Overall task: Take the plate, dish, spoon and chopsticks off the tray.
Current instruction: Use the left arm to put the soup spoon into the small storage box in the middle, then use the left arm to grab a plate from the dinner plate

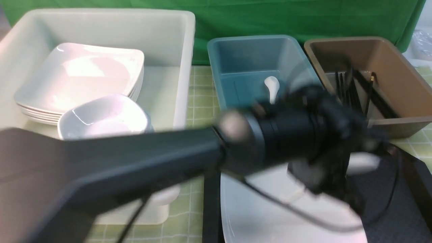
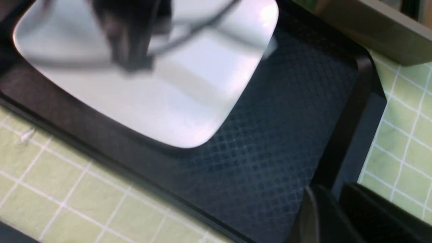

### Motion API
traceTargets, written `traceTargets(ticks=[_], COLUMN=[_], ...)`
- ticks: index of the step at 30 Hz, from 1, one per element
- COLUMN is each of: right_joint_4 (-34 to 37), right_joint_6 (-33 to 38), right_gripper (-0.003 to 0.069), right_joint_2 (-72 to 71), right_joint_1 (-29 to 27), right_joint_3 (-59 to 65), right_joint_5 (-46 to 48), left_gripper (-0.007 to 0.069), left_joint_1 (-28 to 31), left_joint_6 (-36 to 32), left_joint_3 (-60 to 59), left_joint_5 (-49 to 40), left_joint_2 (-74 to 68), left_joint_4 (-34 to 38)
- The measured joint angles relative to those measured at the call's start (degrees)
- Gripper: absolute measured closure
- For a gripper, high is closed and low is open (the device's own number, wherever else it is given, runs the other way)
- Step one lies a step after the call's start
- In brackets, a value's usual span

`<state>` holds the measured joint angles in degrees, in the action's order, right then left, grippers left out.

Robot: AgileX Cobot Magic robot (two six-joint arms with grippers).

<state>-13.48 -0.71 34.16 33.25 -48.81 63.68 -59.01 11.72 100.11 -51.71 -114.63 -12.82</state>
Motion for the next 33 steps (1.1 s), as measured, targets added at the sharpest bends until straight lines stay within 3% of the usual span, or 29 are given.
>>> traceTargets(ticks=[6,9,14,15,17,18,21,24,28,29,30,31,33], right_joint_4=[0.05,0.05,0.09,0.09,0.09,0.09,0.09,0.11,0.16,0.21,0.21,0.27,0.27], right_joint_6=[-0.07,-0.58,-1.8,-1.87,-1.98,-2.18,-2.4,-2.57,-2.63,-2.63,-2.63,-2.63,-2.63], right_gripper=[0.0522,0.0519,0.0515,0.0515,0.0515,0.0515,0.0515,0.0515,0.0511,0.0508,0.0508,0.0505,0.0505], right_joint_2=[0.0,0.0,0.0,0.0,0.0,0.0,0.0,0.0,0.0,0.0,0.0,0.0,0.0], right_joint_1=[0.0,0.0,0.0,0.0,0.0,0.0,0.0,0.0,0.0,0.0,0.0,0.0,0.0], right_joint_3=[0.0,0.0,0.0,0.0,0.0,0.0,0.0,0.0,0.0,0.0,0.0,0.0,0.0], right_joint_5=[0.05,0.05,0.05,0.05,0.05,0.05,0.1,0.04,-0.13,-0.23,-0.22,-0.29,-0.29], left_gripper=[0.0568,0.0532,0.0336,0.0245,0.0158,0.0102,0.0044,0.008,0.0269,0.0361,0.0361,0.0449,0.0554], left_joint_1=[13.16,16.5,20.14,20.36,20.48,20.43,19.31,17.63,14.91,14.19,14.08,13.17,11.18], left_joint_6=[-7.85,-11.72,-15.12,-15.15,-15.03,-15.03,-18.84,-22.31,-32.57,-38.15,-38.15,-44.36,-49.69], left_joint_3=[11.67,12.92,13.16,13.16,13.16,13.16,13.16,11.84,2.44,-2.04,-2.85,-8.61,-17.87], left_joint_5=[9.79,12.68,15.02,14.84,13.75,11.77,2.73,-4.21,-7.66,-8.04,-8.14,-8.42,-8.08], left_joint_2=[-1.42,-4.37,-8.7,-8.84,-8.3,-7.36,-3.09,2.1,13.34,17.62,17.62,22.0,26.1], left_joint_4=[-3.39,-3.0,-2.55,-2.48,-2.17,-1.52,0.15,1.89,7.45,10.34,10.85,14.47,18.9])
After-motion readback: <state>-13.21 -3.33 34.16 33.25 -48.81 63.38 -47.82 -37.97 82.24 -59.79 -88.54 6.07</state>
